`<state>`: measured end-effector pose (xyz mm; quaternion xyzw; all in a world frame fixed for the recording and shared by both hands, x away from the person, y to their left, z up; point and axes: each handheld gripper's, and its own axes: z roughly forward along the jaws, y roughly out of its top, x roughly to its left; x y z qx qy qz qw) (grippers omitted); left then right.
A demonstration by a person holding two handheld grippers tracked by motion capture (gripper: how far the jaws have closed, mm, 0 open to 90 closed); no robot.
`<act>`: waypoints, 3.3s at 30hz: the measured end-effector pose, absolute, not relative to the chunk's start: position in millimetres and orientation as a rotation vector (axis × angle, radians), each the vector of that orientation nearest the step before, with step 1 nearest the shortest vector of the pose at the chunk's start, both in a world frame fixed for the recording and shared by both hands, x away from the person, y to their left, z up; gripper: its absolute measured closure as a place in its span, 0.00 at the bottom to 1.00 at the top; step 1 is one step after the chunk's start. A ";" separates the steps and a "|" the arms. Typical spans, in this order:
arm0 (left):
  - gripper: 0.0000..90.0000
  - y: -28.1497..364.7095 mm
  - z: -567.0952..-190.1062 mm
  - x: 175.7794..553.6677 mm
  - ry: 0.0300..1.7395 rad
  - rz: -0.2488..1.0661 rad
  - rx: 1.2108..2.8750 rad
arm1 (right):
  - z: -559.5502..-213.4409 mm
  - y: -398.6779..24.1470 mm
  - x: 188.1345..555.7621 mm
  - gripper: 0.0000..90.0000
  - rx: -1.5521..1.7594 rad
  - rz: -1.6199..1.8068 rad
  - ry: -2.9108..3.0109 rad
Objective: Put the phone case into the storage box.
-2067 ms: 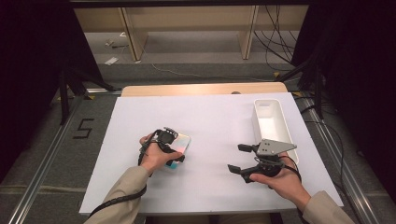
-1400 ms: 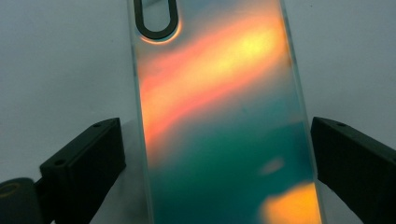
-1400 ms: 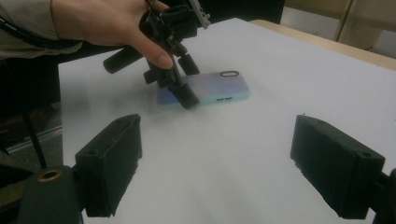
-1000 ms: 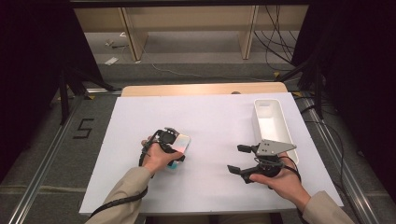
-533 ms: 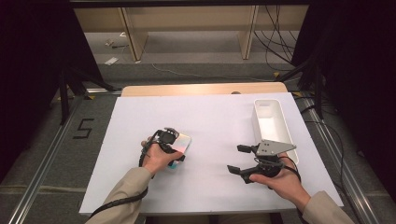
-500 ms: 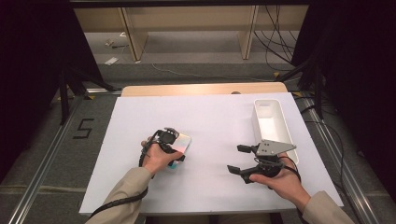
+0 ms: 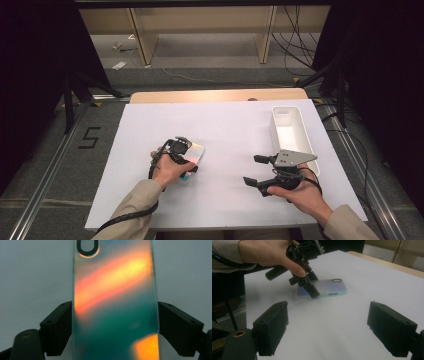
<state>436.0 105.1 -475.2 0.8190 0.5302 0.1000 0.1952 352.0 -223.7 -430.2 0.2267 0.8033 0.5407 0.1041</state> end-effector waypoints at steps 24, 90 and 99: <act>0.19 108.7 -462.0 430.3 1.430 0.298 2.213 | -429.0 -224.7 352.7 0.19 0.688 1.603 2.338; 0.19 84.5 -430.9 372.2 1.072 0.403 2.058 | -410.5 -193.9 395.3 0.15 0.809 1.633 2.198; 0.19 76.6 -431.3 368.7 1.045 0.400 2.069 | -409.6 -190.0 400.9 0.15 0.820 1.641 2.192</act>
